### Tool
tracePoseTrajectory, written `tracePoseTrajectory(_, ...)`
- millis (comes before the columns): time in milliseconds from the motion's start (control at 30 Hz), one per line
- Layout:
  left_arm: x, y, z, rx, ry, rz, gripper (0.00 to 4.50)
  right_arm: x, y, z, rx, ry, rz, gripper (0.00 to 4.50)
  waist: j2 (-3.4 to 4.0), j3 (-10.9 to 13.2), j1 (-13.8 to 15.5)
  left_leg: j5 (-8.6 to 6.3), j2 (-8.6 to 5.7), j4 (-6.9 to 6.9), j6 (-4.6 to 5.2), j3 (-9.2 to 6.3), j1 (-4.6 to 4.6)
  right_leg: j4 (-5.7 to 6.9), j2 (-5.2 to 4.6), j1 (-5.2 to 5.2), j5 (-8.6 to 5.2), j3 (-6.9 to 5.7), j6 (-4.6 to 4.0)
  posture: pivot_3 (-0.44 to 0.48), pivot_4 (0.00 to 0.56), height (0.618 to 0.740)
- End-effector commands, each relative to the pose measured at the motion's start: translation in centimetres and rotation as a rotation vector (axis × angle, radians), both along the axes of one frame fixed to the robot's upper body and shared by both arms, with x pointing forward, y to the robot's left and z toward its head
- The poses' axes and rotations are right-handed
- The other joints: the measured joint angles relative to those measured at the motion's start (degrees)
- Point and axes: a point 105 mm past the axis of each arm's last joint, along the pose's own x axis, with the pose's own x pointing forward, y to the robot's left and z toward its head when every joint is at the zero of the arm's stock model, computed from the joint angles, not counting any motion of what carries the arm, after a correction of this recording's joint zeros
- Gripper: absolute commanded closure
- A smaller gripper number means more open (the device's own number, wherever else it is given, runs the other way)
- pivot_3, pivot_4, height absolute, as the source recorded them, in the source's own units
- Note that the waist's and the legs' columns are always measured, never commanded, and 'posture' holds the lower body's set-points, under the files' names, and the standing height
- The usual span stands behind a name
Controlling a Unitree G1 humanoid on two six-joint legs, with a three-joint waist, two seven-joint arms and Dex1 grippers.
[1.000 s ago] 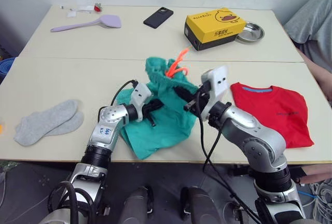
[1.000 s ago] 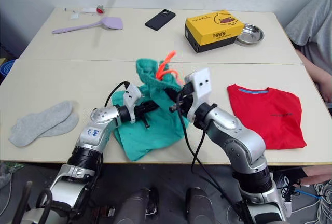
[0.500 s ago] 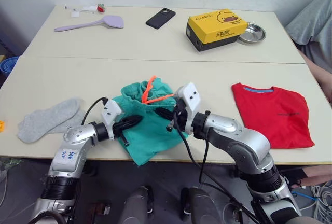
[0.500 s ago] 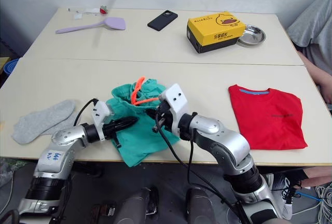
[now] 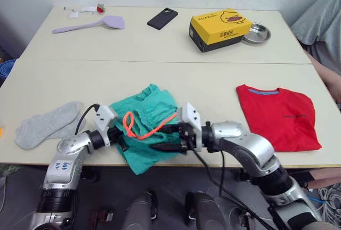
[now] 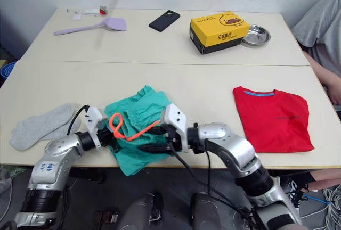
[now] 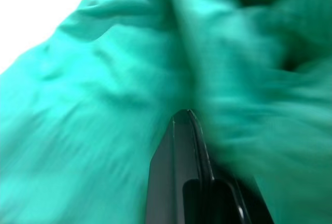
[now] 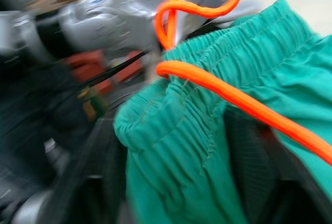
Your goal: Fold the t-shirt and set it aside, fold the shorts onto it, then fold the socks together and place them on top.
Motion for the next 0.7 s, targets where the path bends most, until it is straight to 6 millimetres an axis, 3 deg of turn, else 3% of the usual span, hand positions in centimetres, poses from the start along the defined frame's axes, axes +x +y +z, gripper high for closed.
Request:
tracePoseTrajectory(33, -1.3, 2.0, 3.9, 0.007, -0.067, -0.056, 4.50, -0.5, -1.6, 0.9, 0.013, -0.027, 0.070, 1.70, 0.00, 0.0, 0.0, -0.03, 0.02, -0.02, -0.10, -0.02, 0.01, 0.00, 0.00, 0.00, -0.01, -0.02, -0.02, 0.000, 0.150, 0.740)
tracePoseTrajectory(133, -1.9, 3.1, 5.7, 0.017, -0.051, -0.075, 4.50, -0.5, -3.0, 1.6, 0.054, 0.027, 0.061, 1.87, 0.10, 0.1, 0.0, -0.10, 0.03, -0.10, -0.31, -0.07, 0.02, -0.10, 0.00, 0.01, -0.01, -0.04, -0.03, 0.000, 0.150, 0.740)
tracePoseTrajectory(200, -2.2, 3.5, 6.6, 0.026, -0.046, -0.089, 4.50, -0.4, -3.7, 2.1, 0.090, 0.062, 0.038, 2.29, 0.11, 0.1, 0.1, -0.11, 0.02, -0.15, -0.32, -0.07, 0.01, -0.21, -0.01, 0.05, -0.01, -0.05, -0.03, 0.000, 0.150, 0.740)
tracePoseTrajectory(300, -2.2, 2.8, 8.1, -0.021, -0.073, -0.114, 4.50, 0.3, -4.1, 2.5, 0.129, 0.076, -0.024, 3.31, 0.11, 0.1, 0.1, -0.11, -0.05, -0.33, -0.31, -0.09, 0.03, -0.36, -0.07, 0.10, 0.01, -0.06, -0.05, 0.000, 0.150, 0.740)
tracePoseTrajectory(400, -2.1, -0.2, 9.5, -0.091, -0.115, -0.211, 4.50, 2.4, -3.8, 1.3, 0.114, 0.006, -0.149, 4.37, 0.10, 0.1, 0.2, -0.08, -0.07, -0.42, -0.33, -0.10, 0.02, -0.40, -0.07, 0.10, 0.01, -0.14, -0.04, 0.000, 0.150, 0.740)
tracePoseTrajectory(567, -1.5, -6.5, 8.2, -0.141, -0.101, -0.353, 4.50, 5.7, -2.6, -2.1, 0.015, -0.132, -0.324, 4.44, 0.10, 0.1, 0.2, 0.14, -0.18, -0.46, -0.05, 0.05, 0.08, -0.33, 0.01, 0.17, 0.03, -0.11, 0.00, 0.000, 0.150, 0.740)
tracePoseTrajectory(700, -0.4, -9.9, 4.8, -0.034, -0.058, -0.374, 4.50, 7.4, -2.4, -3.9, -0.026, -0.166, -0.428, 4.44, 0.10, 0.1, -0.1, 0.25, -0.13, -0.47, -0.02, 0.21, 0.07, -0.23, 0.19, 0.11, 0.07, -0.06, 0.07, 0.000, 0.150, 0.740)
